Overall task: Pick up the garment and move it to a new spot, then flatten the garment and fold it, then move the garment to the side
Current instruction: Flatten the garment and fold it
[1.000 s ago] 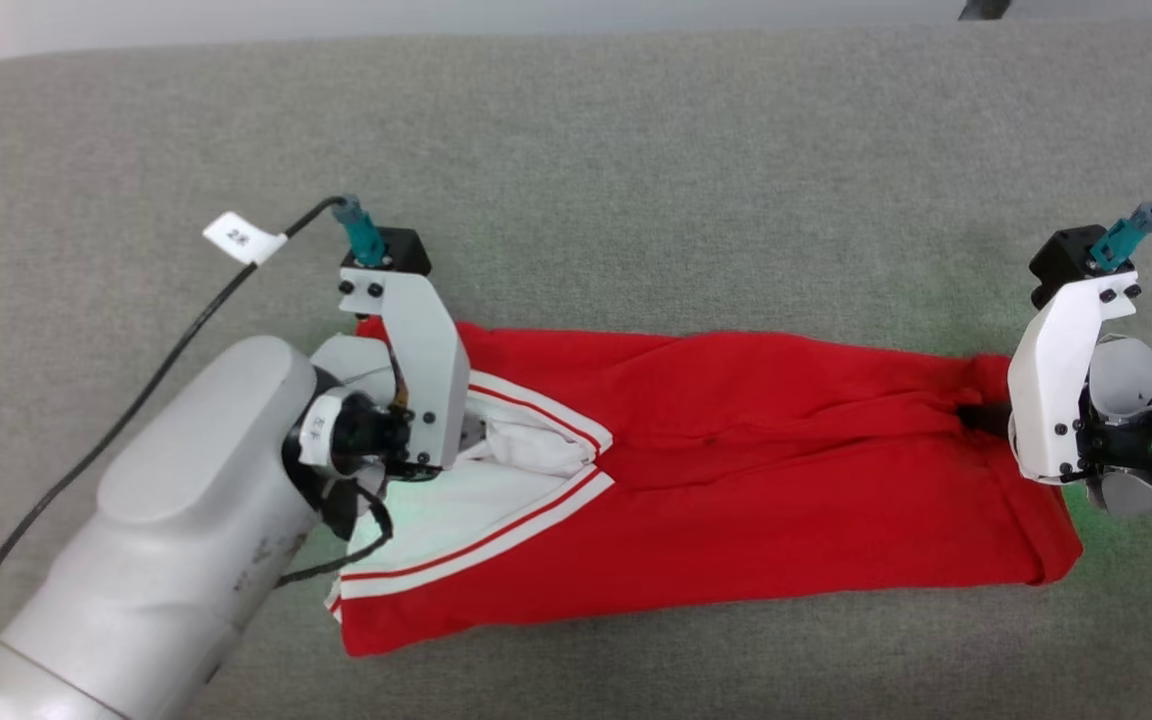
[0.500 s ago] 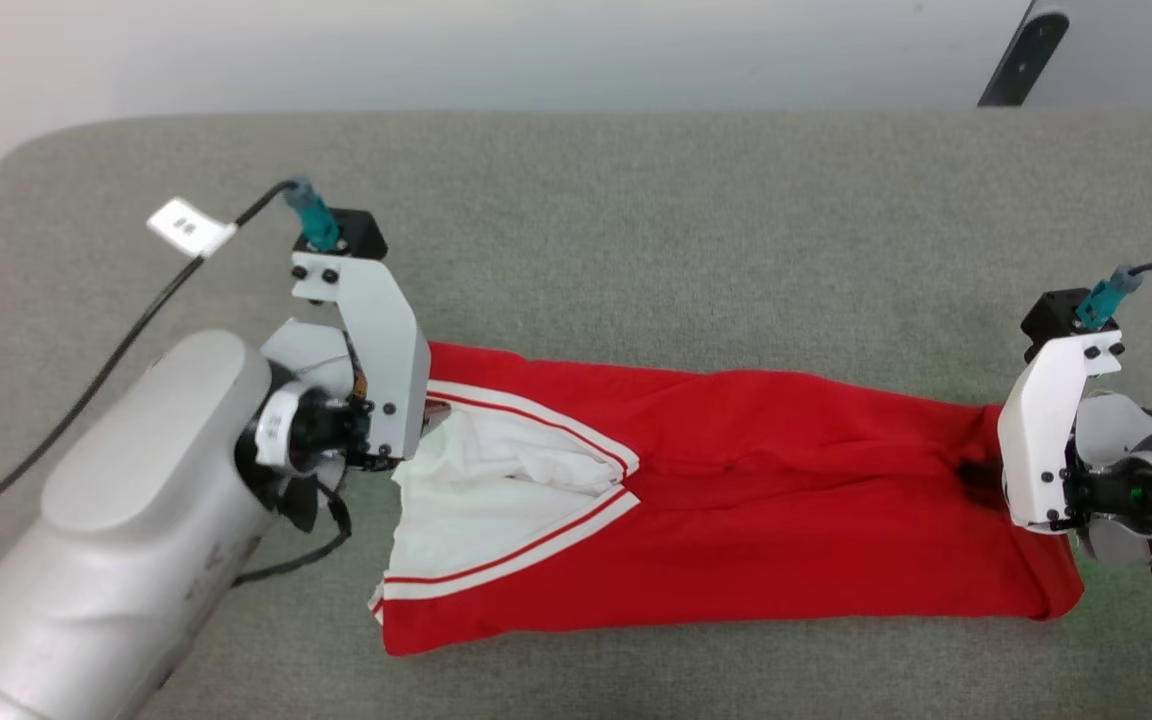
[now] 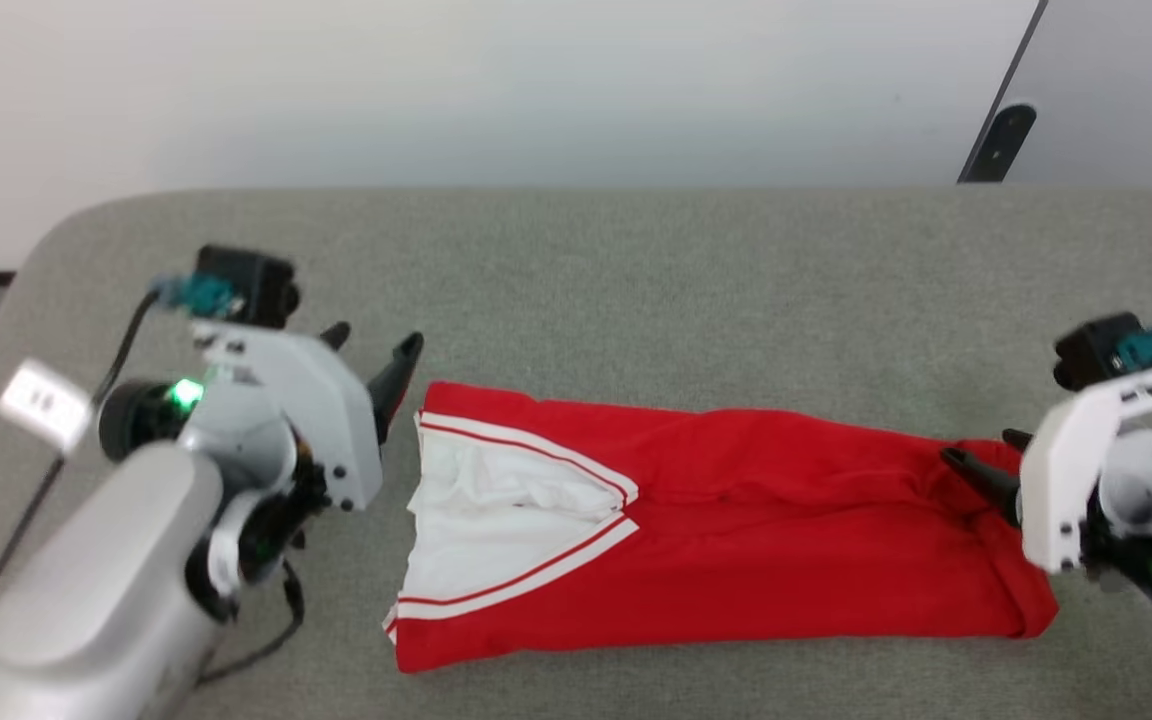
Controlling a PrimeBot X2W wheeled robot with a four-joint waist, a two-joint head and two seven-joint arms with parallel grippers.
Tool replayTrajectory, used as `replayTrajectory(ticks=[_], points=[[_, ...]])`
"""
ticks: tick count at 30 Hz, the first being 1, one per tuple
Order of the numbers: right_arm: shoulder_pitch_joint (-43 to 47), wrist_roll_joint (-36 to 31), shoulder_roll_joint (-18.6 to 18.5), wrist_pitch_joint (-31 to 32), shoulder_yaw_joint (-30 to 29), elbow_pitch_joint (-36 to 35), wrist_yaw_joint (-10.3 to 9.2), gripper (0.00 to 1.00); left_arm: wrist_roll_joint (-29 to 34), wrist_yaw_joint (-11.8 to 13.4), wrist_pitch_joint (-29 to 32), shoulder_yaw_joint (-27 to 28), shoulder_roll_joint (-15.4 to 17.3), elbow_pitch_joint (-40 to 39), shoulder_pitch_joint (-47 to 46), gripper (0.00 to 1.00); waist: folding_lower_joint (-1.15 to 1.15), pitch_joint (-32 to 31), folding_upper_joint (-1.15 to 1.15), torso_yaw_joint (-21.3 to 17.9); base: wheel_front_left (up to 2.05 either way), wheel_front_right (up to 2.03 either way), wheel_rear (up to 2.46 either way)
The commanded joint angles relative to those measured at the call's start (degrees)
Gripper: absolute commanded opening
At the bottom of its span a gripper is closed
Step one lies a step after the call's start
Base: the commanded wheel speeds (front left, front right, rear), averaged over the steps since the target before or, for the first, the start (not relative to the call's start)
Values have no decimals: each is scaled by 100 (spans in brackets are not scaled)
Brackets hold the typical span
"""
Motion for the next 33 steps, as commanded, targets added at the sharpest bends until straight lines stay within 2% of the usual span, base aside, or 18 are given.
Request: replayTrajectory(ticks=[1,6,9,16,20,24,29,33], points=[[200,-78,-97,-237,29,-156,-6,100,45,43,-237,51,-9,-66,226,100,0,-161,0,-28,0,0,0],[750,-395,-386,-1603,18,-731,-7,100,248,-8,-1463,225,70,-407,997,100,0,-419,0,-67,0,0,0],[1082,-639,-465,-2371,-85,-911,-7,100,321,62,-2213,389,113,-576,1483,100,0,-541,0,-112,0,0,0],[1768,-1057,-346,-3549,-362,-1151,-7,100,508,241,-3593,807,132,-796,2613,100,0,-719,0,-273,0,0,0],[2034,-1311,-194,-3978,-606,-1291,-7,100,669,229,-3753,1197,-28,-859,3216,100,0,-781,0,-439,0,0,0],[2196,-1479,-107,-4204,-906,-1369,-7,100,1134,89,-3758,1869,-474,-1154,3663,100,0,-780,0,-638,0,0,0],[2362,-1658,-66,-4289,-1355,-1399,-7,100,1793,-345,-3752,2250,-819,-1174,3887,100,0,-722,0,-895,0,0,0],[2497,-1753,20,-4264,-1647,-1389,-7,100,2082,-656,-3754,2481,-1098,-1074,3867,100,0,-652,0,-1071,0,0,0]])
